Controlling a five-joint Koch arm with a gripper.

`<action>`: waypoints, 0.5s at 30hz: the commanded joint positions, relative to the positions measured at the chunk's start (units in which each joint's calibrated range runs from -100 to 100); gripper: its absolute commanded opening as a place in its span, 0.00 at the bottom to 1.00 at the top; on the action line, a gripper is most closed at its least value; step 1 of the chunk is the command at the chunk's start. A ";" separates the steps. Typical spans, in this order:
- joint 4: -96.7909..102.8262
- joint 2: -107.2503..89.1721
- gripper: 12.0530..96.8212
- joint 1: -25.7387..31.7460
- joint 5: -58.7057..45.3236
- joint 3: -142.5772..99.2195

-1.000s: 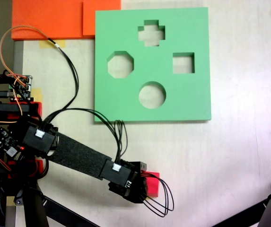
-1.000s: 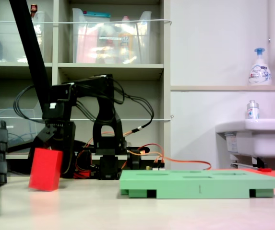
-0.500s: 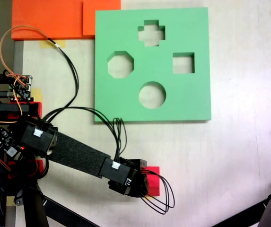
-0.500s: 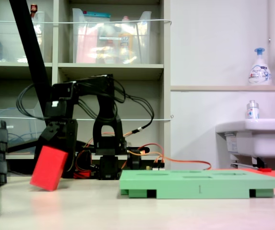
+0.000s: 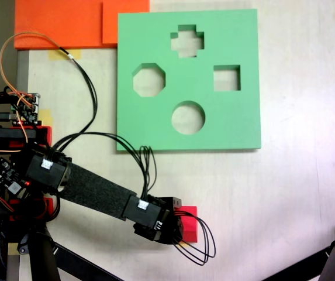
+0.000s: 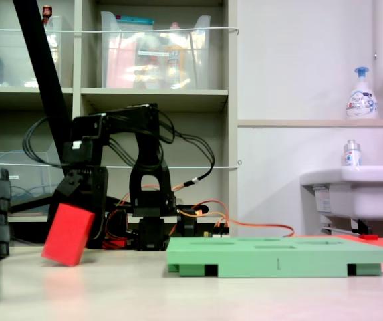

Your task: Put the square block into the corresponding hole

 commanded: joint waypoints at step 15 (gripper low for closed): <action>-7.84 -16.75 0.10 -1.03 -0.20 0.47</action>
